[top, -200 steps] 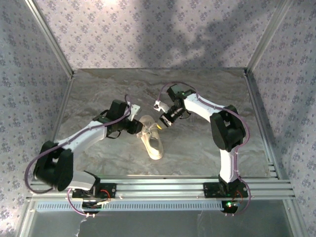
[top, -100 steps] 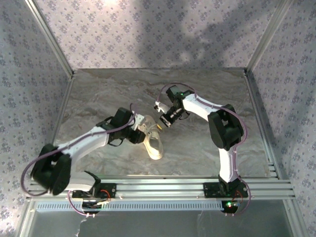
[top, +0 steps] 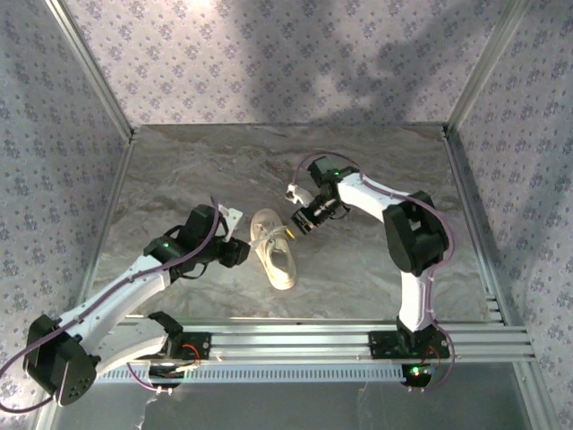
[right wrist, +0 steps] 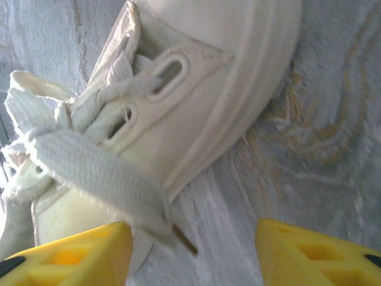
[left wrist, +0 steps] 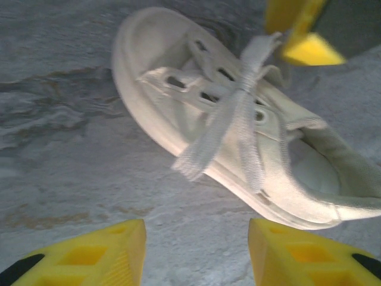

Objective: Tie the shoes

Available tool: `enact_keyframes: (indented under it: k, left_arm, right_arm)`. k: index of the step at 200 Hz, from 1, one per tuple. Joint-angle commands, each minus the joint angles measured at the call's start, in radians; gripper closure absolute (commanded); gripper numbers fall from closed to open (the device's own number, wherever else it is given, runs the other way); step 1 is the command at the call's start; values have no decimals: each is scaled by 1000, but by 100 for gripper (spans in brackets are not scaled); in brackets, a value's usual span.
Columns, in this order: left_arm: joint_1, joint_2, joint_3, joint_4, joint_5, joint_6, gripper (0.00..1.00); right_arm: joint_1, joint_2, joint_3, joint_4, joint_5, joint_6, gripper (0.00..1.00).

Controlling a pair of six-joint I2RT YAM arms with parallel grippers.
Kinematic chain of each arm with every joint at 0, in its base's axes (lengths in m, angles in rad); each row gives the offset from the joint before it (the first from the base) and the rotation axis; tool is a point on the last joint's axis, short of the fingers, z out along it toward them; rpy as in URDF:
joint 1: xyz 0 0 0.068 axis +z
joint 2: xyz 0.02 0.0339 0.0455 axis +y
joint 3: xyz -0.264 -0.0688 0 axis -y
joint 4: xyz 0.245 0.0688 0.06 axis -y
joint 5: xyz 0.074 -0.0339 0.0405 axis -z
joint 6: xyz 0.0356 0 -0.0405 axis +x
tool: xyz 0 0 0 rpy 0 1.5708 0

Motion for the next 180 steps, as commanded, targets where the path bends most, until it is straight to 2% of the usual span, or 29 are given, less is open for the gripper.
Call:
enact_keyframes:
  k: [1, 11, 15, 23, 26, 29, 47, 56, 73, 97, 108, 122, 152, 180]
  left_arm:
    - [54, -39, 30, -57, -40, 38, 49]
    - [80, -58, 29, -56, -39, 52, 48]
    - [90, -70, 27, -55, -40, 56, 47]
    - [111, -89, 23, -48, -43, 66, 46]
    - [120, -97, 21, -44, -43, 69, 46]
    - [126, -105, 18, -40, -44, 73, 46]
    - [161, -146, 6, -8, -72, 105, 41]
    - [175, -161, 1, 11, -96, 125, 38]
    - [208, -174, -23, 80, -138, 171, 31]
    - [300, -159, -113, 276, -181, 193, 15]
    - [354, -137, -161, 376, -180, 182, 1]
    - [416, -100, -213, 492, -181, 159, 1]
    - [497, -16, -295, 680, -167, 159, 1]
    - [529, 91, -366, 888, -153, 201, 1]
  right_arm:
    - [-65, -129, -62, 15, 8, 28, 39]
    - [-98, -175, -105, 27, 18, 31, 35]
    - [-112, -193, -123, 31, 23, 32, 31]
    - [-139, -232, -160, 42, 34, 33, 15]
    - [-149, -249, -175, 46, 40, 34, 3]
    - [-158, -264, -189, 52, 43, 34, 0]
    - [-213, -367, -305, 96, 92, 64, 0]
    - [-239, -425, -361, 176, 142, 103, 0]
    - [-275, -558, -490, 318, 290, 178, 0]
    - [-309, -730, -678, 538, 534, 249, 0]
    - [-318, -788, -766, 659, 648, 270, 1]
    - [-350, -832, -864, 808, 711, 257, 0]
    - [-440, -806, -949, 963, 726, 201, 1]
    - [-520, -728, -1003, 1124, 646, 224, 0]
